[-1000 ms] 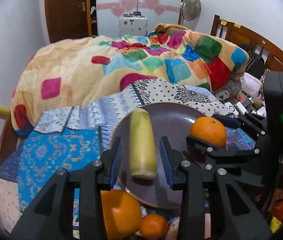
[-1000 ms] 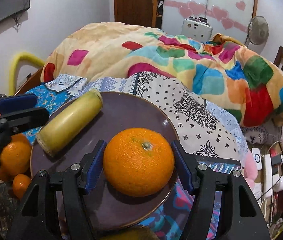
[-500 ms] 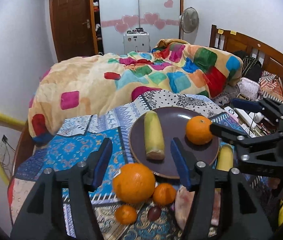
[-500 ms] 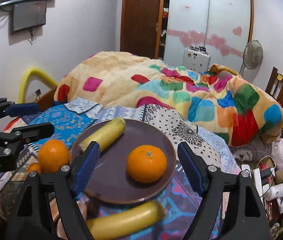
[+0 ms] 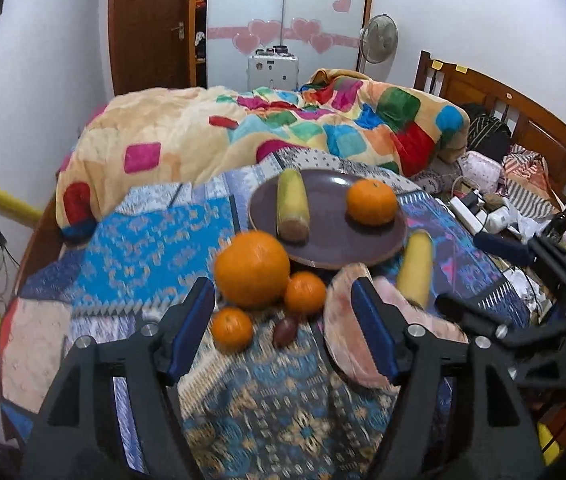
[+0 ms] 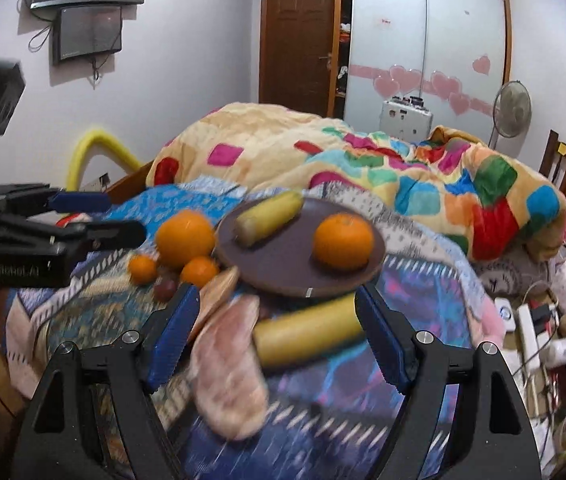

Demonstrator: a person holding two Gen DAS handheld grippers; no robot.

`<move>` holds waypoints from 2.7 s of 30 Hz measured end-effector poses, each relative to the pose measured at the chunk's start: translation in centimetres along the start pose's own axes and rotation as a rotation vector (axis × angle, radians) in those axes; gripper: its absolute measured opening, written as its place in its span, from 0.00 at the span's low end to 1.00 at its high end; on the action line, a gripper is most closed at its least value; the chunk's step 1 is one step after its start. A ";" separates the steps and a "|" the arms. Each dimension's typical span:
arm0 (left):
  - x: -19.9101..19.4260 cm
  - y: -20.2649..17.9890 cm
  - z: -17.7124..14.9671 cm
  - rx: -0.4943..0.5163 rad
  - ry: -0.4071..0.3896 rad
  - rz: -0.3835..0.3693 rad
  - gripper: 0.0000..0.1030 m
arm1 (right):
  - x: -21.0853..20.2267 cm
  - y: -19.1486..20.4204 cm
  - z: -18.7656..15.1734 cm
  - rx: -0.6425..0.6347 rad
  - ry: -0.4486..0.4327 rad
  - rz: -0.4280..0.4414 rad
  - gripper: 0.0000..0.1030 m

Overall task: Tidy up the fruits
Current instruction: 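Lower the gourd onto the purple plate with the left tool while the right tool sets the orange beside it, then grasp a pomelo segment with the left tool while the right tool grasps another segment, then lift and carry the pomelo segments toward the purple plate with both tools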

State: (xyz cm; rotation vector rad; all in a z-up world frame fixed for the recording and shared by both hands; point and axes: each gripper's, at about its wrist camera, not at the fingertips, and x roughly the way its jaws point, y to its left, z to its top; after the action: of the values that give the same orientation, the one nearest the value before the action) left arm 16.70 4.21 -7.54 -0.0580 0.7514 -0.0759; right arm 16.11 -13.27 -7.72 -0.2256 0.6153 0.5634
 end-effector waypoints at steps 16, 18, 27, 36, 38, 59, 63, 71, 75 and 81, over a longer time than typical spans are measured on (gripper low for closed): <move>0.8 -1.8 -6.8 0.003 0.107 -0.048 0.68 | 1.9 0.8 -4.7 0.010 0.102 0.063 0.45; 1.4 -2.3 -7.2 0.010 0.121 -0.055 0.68 | 1.9 0.6 -4.8 0.021 0.102 0.087 0.43; 2.7 -4.7 -6.6 0.061 0.075 -0.063 0.58 | 0.7 0.0 -5.9 0.029 0.093 0.112 0.40; 3.9 -6.7 -5.8 0.095 0.061 -0.060 0.41 | -0.2 -0.9 -6.7 0.055 0.090 0.116 0.39; 3.8 -6.9 -6.0 0.101 0.052 -0.047 0.40 | -0.3 -1.2 -6.9 0.072 0.093 0.130 0.39; -2.5 0.1 -9.4 -0.011 0.068 -0.023 0.09 | -2.2 -0.8 -7.3 0.058 0.130 0.134 0.33; -2.8 0.3 -9.6 -0.001 0.091 -0.042 0.09 | -2.1 -0.9 -7.0 0.058 0.149 0.127 0.33; -0.7 -0.5 -8.4 0.039 0.131 -0.050 0.15 | -1.1 -0.9 -6.3 0.048 0.146 0.098 0.53; 0.7 -0.8 -7.9 0.052 0.142 -0.058 0.22 | -0.1 -0.8 -6.0 0.036 0.155 0.095 0.54; 2.6 -1.3 -7.2 0.059 0.155 -0.076 0.29 | 1.5 -0.9 -5.7 0.019 0.174 0.099 0.67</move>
State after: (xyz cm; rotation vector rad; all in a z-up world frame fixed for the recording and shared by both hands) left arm 13.61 2.51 -14.41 -0.0243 0.9009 -0.1764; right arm 14.89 -15.38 -13.17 -0.2286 0.8034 0.6374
